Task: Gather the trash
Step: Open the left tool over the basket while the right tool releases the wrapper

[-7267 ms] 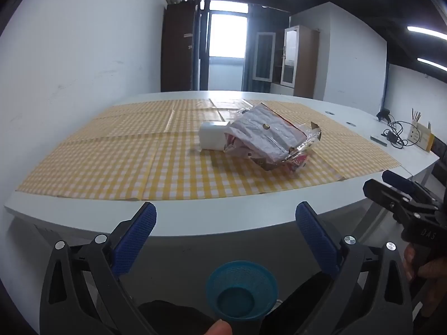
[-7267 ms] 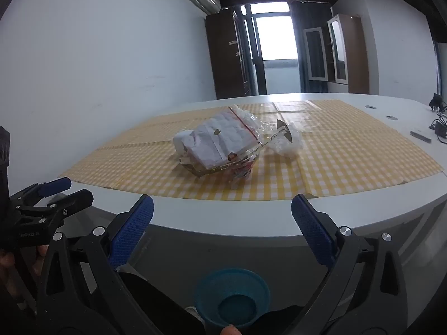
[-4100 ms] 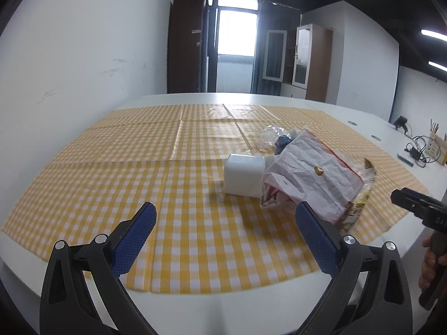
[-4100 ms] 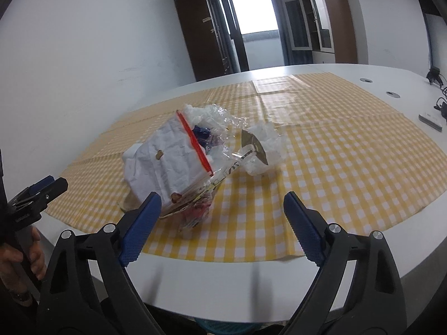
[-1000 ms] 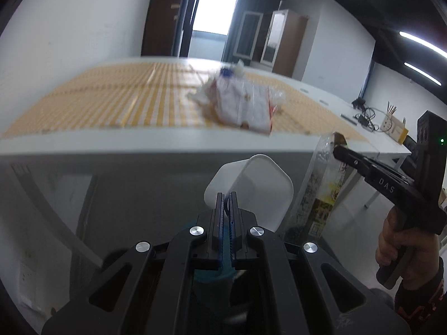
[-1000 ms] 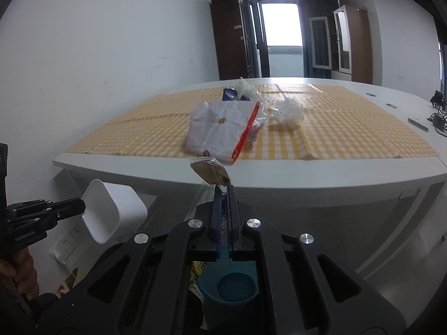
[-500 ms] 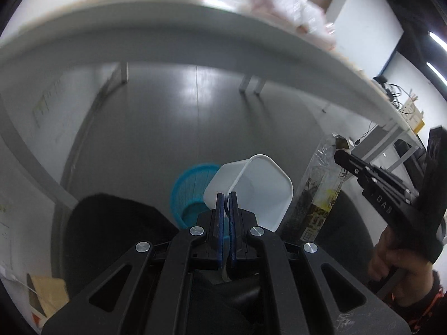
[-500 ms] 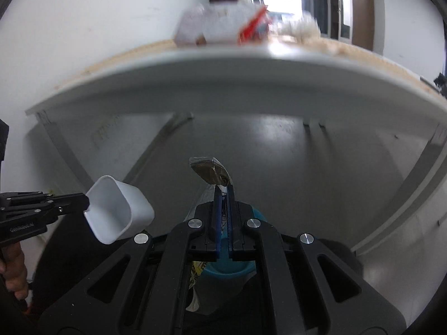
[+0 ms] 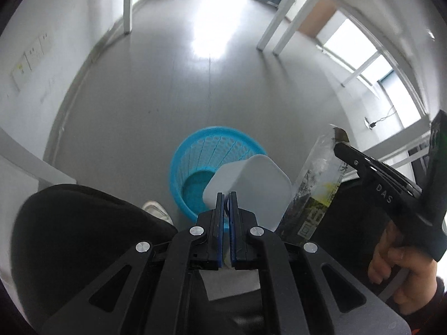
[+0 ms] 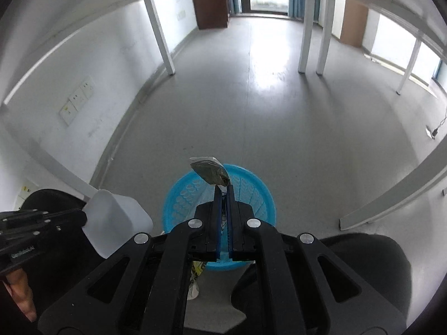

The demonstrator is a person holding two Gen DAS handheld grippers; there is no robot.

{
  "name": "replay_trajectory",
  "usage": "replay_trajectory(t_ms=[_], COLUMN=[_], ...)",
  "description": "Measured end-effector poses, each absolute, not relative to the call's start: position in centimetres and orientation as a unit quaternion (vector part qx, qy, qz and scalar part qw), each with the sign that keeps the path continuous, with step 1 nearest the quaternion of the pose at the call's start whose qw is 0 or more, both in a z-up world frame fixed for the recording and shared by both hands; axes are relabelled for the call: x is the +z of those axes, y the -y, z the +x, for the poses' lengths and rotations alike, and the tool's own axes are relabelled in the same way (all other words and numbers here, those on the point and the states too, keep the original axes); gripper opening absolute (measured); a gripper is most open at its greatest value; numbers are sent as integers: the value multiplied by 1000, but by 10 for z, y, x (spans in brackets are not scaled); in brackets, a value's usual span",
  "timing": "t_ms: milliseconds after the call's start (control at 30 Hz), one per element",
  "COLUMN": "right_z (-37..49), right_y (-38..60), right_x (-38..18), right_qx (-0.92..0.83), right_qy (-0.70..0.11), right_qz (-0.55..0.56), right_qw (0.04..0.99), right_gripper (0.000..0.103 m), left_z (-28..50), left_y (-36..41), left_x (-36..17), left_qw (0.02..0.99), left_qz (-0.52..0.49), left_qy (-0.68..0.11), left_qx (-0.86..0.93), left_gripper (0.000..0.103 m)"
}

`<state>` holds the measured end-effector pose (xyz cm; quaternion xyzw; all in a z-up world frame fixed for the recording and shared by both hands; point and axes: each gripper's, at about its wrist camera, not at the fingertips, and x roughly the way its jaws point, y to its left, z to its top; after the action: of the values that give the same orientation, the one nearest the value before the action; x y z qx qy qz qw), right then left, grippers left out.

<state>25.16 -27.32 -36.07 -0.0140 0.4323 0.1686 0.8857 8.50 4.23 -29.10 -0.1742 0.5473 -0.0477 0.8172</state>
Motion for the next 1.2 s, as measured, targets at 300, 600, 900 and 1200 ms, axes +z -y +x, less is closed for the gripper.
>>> replay_trajectory(t_ms=[300, 600, 900, 1200], right_z=[302, 357, 380, 379], right_y=[268, 254, 252, 252], right_x=[-401, -453, -487, -500], right_qx=[153, 103, 75, 109], right_qy=[-490, -556, -587, -623], right_qz=[6, 5, -3, 19], right_qw=[858, 825, 806, 775], right_gripper=[3, 3, 3, 36], left_z=[126, 175, 189, 189], left_y=[-47, -31, -33, -41], left_x=[-331, -387, -416, -406], left_qw=[794, 756, 729, 738], left_qz=[-197, -187, -188, -215], left_qy=[-574, -626, -659, -640], left_qx=[-30, -18, -3, -3], left_gripper=[2, 2, 3, 35])
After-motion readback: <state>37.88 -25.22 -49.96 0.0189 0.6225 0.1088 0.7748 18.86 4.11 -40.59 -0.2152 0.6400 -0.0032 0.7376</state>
